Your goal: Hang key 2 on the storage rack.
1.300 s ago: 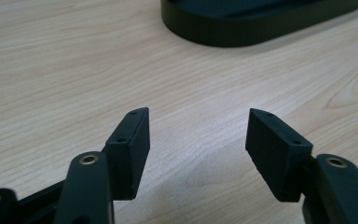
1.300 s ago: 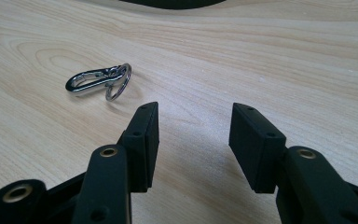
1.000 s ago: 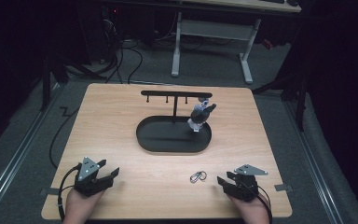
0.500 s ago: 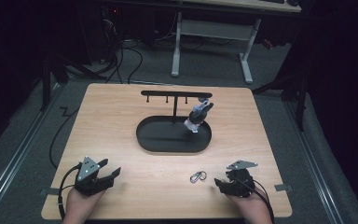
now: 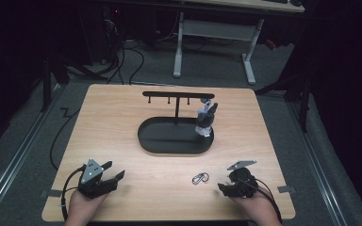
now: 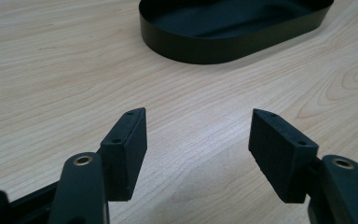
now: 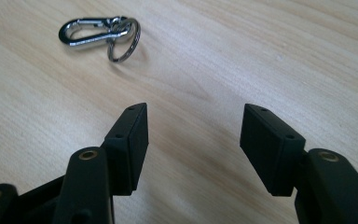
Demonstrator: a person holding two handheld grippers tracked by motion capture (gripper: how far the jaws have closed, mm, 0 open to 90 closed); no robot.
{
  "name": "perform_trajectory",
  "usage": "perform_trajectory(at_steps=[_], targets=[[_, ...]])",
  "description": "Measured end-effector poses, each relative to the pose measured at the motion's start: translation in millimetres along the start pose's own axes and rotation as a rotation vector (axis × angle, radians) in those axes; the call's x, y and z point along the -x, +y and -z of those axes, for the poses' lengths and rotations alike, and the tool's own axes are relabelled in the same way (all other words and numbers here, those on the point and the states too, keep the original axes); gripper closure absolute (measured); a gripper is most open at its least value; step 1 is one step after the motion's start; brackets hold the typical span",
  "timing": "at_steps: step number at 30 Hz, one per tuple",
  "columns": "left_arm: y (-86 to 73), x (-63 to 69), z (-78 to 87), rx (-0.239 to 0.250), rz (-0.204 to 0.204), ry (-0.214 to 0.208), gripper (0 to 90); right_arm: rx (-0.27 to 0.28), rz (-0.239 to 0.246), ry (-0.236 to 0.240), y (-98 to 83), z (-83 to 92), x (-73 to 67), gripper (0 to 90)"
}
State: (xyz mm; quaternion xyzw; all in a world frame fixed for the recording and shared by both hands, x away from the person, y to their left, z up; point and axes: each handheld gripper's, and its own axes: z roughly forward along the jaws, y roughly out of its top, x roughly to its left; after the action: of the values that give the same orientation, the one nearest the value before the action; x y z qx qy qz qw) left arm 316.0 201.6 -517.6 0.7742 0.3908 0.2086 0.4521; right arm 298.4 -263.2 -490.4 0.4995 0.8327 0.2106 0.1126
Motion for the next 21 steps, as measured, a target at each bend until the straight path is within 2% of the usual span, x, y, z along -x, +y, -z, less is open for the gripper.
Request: perform_trajectory(at_steps=[3,8,20,21], targets=[[1.3,1.2,0.2,0.005,0.000,-0.006,37.7,-0.024,0.014,0.002,2.2,1.5,-0.6,42.0],[-0.2,0.2,-0.7,-0.001,0.002,-0.010,37.7,-0.060,0.011,0.018,7.0,1.3,-2.6,41.5],[-0.6,-1.6,-0.3,0.001,0.010,-0.017,37.7,-0.180,0.101,0.044,25.0,-4.1,-15.5,40.6],[-0.7,-1.5,-0.4,0.000,0.009,-0.017,37.7,-0.192,0.097,0.044,25.7,-4.4,-17.4,40.6]])
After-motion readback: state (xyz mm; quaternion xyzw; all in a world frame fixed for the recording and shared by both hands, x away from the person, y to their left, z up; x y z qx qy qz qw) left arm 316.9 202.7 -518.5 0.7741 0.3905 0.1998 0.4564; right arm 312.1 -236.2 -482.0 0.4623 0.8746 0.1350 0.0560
